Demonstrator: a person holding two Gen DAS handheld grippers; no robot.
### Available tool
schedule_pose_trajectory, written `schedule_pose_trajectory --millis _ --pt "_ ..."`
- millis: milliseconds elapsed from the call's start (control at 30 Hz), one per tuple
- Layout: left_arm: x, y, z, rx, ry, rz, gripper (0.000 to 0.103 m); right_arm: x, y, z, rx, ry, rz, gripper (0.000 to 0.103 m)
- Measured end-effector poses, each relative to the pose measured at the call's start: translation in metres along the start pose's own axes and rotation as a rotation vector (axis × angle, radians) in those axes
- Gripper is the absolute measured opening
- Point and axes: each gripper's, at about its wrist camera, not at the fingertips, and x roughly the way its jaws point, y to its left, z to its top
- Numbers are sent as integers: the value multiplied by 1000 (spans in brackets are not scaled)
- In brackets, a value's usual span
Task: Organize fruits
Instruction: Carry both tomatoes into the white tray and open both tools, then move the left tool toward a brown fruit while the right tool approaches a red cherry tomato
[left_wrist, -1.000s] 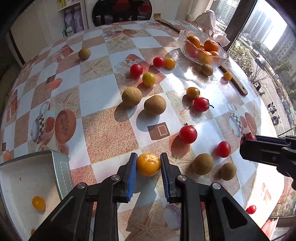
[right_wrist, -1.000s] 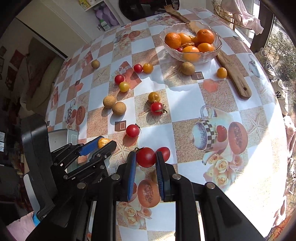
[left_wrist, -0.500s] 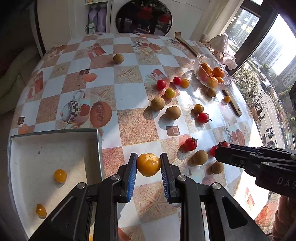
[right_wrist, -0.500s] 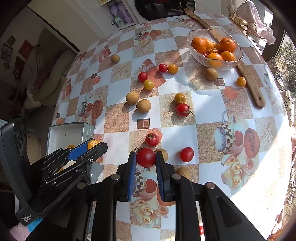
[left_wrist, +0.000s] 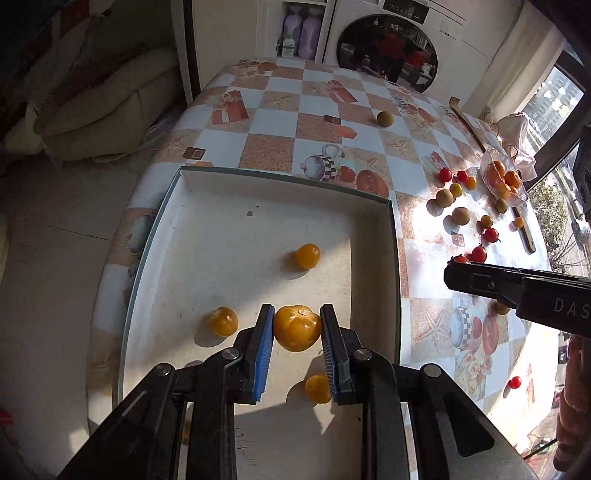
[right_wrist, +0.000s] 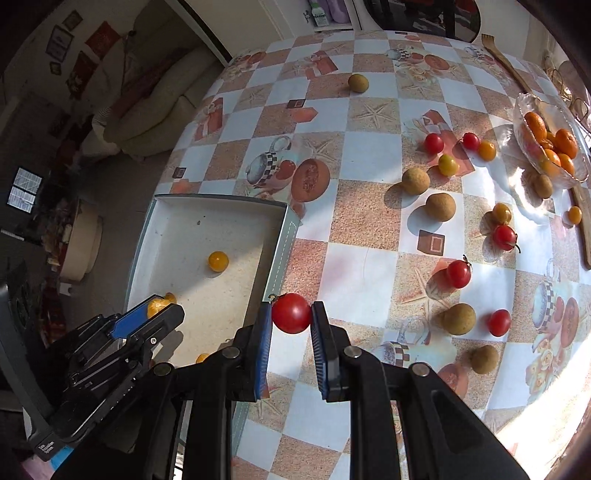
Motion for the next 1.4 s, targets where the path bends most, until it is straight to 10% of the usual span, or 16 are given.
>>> schedule_pose_trajectory --millis 600,667,733,1067,1400 --pt "30 58 -47 -87 100 128 30 97 68 2 -160 170 -70 24" --pt "30 56 -47 -80 101 120 44 98 70 3 -168 160 -76 24" --pt "28 51 -47 -72 75 159 83 100 73 4 -185 159 -86 25" --pt "25 44 -41 -28 92 159 83 82 77 8 -150 117 -11 76" --pt "9 -12 -17 127 61 128 83 19 14 -1 2 12 -50 79"
